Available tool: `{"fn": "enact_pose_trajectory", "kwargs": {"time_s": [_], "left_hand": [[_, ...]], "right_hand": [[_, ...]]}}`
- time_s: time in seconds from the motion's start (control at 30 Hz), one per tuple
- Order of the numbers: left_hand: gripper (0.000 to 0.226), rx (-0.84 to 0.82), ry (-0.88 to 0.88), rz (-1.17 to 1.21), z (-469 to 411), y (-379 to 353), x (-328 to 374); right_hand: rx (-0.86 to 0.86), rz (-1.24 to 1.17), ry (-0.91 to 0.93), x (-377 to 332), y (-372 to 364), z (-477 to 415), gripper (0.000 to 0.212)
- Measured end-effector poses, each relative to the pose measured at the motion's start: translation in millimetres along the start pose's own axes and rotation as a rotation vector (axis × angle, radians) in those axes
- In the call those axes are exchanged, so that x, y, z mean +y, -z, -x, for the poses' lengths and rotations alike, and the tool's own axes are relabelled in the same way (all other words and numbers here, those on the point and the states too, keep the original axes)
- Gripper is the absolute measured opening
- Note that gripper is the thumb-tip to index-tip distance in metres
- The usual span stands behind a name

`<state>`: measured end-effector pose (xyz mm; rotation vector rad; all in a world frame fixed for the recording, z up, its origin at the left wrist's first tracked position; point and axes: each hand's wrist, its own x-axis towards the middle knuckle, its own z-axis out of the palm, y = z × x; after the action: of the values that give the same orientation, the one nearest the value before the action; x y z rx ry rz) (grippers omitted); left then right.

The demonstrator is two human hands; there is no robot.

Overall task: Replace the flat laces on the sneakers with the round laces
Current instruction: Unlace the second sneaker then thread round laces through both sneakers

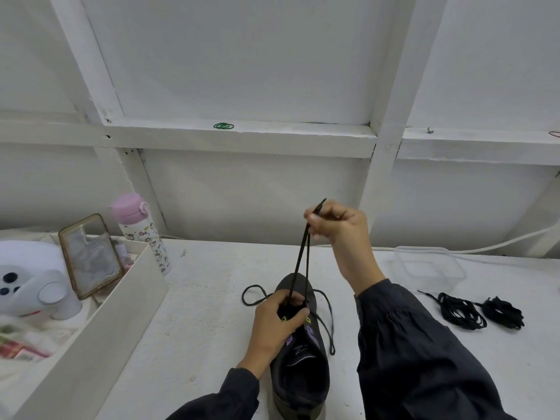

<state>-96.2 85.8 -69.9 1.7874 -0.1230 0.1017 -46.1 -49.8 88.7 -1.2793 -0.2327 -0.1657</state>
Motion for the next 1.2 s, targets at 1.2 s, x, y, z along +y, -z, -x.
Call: {"fn": "enact_pose_trajectory", "kwargs": {"time_s": [1.2], "left_hand": [[0.03,-0.094,-0.017,-0.277,-17,-1,-10]], "right_hand": [[-0.169,0.442,-0.365,65,33,26,0.013]]}}
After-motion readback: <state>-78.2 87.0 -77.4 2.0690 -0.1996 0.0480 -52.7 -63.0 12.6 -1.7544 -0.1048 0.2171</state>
